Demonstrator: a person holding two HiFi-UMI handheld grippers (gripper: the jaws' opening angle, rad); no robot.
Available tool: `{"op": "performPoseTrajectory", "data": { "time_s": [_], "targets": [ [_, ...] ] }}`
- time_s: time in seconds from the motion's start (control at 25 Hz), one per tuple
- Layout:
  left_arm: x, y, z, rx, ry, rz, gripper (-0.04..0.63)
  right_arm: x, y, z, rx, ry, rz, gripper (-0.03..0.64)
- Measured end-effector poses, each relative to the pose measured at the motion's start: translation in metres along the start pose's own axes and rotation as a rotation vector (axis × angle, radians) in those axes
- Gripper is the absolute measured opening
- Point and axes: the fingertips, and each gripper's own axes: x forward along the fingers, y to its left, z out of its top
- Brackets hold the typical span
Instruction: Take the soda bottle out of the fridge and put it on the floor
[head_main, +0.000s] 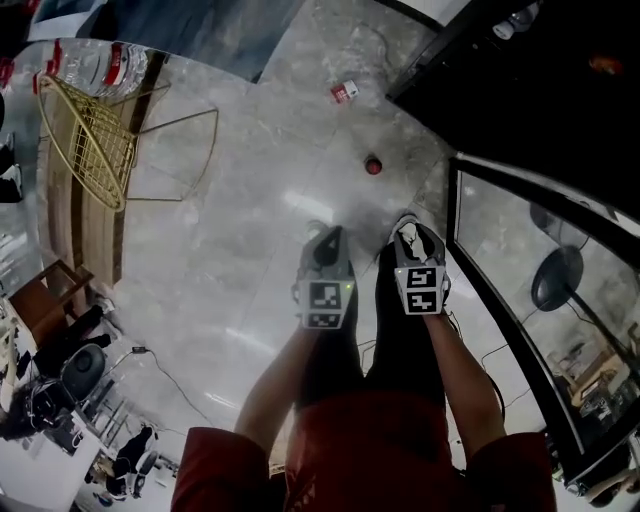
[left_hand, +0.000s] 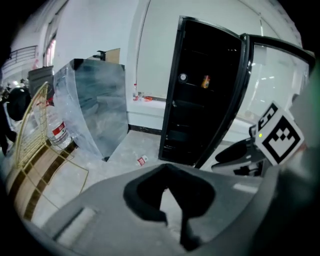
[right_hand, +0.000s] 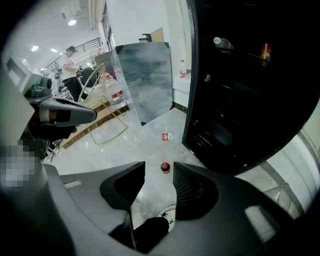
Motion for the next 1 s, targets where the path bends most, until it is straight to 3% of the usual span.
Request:
{"op": "performPoseTrajectory", "data": {
  "time_s": [0.32, 1.0],
  "targets": [
    [-0.065, -0.011, 0.059, -0.019, -0.043, 0.033, 0.0, -0.084, -0.007, 0.047, 0.039, -0.091, -0.036, 0.161],
    [-0.172, -0.013, 0.2, 0.06, -0.186, 0.029, 0.0, -0.237, 0.019, 0.17, -0.009, -0.313, -0.047, 0.161]
  ]
}}
